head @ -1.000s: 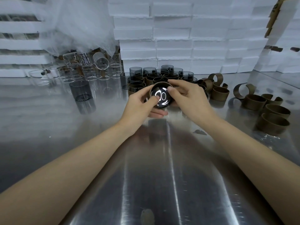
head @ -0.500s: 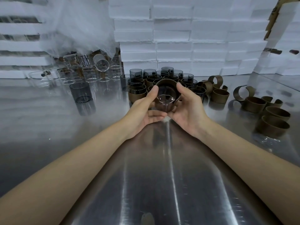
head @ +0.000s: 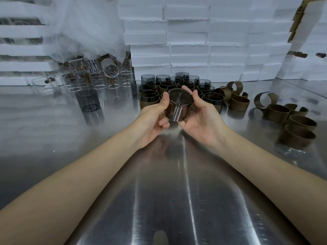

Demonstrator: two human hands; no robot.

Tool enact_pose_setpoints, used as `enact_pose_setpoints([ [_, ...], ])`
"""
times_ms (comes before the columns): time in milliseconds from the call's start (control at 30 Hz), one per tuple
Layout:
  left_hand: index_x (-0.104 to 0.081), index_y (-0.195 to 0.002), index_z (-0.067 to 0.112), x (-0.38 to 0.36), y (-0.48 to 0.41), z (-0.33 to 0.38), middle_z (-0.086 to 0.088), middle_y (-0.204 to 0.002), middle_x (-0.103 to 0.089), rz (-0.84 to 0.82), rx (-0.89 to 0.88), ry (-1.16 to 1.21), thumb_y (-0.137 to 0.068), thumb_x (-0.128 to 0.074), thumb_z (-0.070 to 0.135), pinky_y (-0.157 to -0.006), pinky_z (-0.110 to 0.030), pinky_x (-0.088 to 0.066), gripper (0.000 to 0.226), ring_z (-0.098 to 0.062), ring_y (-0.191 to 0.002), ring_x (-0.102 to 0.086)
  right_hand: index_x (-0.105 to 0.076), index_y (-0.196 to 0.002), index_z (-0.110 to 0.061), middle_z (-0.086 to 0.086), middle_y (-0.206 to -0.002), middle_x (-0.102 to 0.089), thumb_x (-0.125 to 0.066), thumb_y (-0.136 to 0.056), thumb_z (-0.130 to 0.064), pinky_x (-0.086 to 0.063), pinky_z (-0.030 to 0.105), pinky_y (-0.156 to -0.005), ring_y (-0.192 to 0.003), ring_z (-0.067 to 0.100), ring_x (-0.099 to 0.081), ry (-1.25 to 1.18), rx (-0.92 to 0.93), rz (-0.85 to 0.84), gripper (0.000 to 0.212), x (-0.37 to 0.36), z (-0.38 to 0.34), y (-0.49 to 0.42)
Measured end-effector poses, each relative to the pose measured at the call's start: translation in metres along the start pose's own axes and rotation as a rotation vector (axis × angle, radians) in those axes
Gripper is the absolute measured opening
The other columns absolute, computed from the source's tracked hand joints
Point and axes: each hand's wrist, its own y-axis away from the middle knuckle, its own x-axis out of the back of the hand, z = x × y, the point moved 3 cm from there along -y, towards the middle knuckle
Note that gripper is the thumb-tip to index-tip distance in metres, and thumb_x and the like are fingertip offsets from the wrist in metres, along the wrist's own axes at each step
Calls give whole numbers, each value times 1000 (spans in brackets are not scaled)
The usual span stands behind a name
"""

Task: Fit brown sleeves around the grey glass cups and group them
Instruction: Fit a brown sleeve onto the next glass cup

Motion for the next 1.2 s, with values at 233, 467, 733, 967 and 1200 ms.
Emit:
enact_pose_setpoints([
  [233, -78, -63, 23, 0, -1, 2, 8, -54, -36, -4, -26, -9, -69, -69, 52, -43, -16, -35, 30, -4, -40, -30, -65, -120, -25, 9, -121, -68, -40, -102, -31, -57, 36, -79, -104, 25, -69, -71, -26, -35, 31, 1, 1, -2],
  [467, -79, -67, 23, 1, -4, 0, 7, -58, -35, -4, -33, 6, -70, -69, 50, -43, -15, -35, 30, -4, -41, -30, -65, -119, -21, 14, -121, -67, -36, -103, -30, -58, 35, -78, -104, 27, -69, -110, -29, -53, 34, -1, 2, -2],
  [733, -62, -121, 15, 0, 1, -3, 0, -107, -71, -42, -207, -174, -75, -72, 44, -75, -21, -54, 55, -12, -90, -69, -57, -124, -18, 8, -105, -72, -37, -101, -7, -51, 32, -92, -100, 20, -66, 161, 170, -57, 32, -6, -7, 0],
  [967, -52, -125, 35, 1, 8, 4, 5, -131, -58, 53, -468, -332, -69, -83, -1, -85, -17, -51, 74, -3, -110, -63, -51, -134, -15, 7, -118, -65, -39, -99, -4, -49, 37, -96, -104, 20, -62, 186, 142, -60, 39, -5, -7, 5],
  [1200, -53, -127, 28, 2, 6, 4, -4, -132, -58, 68, -493, -321, -66, -82, -10, -86, -22, -53, 77, -11, -113, -63, -53, -131, -16, 5, -121, -64, -40, -99, -6, -54, 29, -81, -94, 14, -65, 241, 158, -96, 36, -5, -7, 3],
])
